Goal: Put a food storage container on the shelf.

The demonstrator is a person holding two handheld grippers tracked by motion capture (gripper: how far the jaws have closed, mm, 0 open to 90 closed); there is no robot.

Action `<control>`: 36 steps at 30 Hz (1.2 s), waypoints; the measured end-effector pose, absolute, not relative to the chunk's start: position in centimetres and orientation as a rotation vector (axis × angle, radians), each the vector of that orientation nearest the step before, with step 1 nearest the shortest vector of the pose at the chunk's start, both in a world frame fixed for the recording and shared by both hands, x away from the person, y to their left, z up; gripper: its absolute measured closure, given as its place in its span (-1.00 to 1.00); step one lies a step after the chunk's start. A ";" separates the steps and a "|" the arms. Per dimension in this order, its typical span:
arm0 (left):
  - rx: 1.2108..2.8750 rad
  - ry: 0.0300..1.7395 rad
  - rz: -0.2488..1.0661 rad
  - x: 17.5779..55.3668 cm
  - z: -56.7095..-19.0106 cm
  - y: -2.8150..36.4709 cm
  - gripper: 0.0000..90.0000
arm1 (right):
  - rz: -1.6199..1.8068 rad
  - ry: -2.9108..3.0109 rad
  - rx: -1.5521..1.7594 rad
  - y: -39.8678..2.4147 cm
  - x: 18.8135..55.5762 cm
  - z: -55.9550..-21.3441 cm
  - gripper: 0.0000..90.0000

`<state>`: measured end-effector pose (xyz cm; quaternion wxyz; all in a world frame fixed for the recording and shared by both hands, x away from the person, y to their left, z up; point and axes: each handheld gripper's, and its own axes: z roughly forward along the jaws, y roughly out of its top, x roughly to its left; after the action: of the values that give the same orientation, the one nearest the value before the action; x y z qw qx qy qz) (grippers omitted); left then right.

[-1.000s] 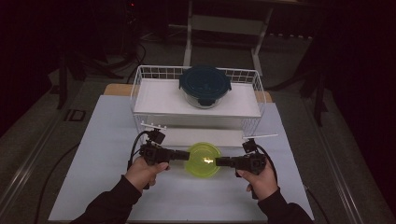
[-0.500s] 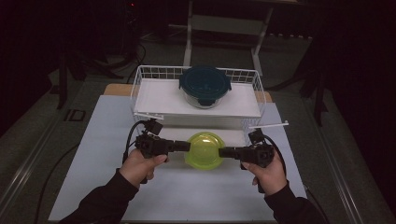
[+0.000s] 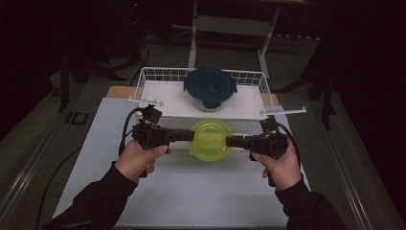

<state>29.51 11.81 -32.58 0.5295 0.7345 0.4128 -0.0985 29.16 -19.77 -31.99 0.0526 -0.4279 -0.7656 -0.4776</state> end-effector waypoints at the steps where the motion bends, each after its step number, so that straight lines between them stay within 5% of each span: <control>1: 1.753 0.982 -0.233 29.6 -32.2 11.8 0.81 | -1.459 -2.330 -1.298 -19.8 29.2 -31.6 0.79; 36: 1.708 0.999 -0.143 37.0 -24.2 10.9 0.81 | -1.572 -2.362 -1.386 -19.8 36.0 -23.1 0.79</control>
<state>36.97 10.89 -24.23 0.5468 0.7208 0.4217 -0.0601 36.03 -19.80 -23.10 -0.0080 -0.4389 -0.7481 -0.4977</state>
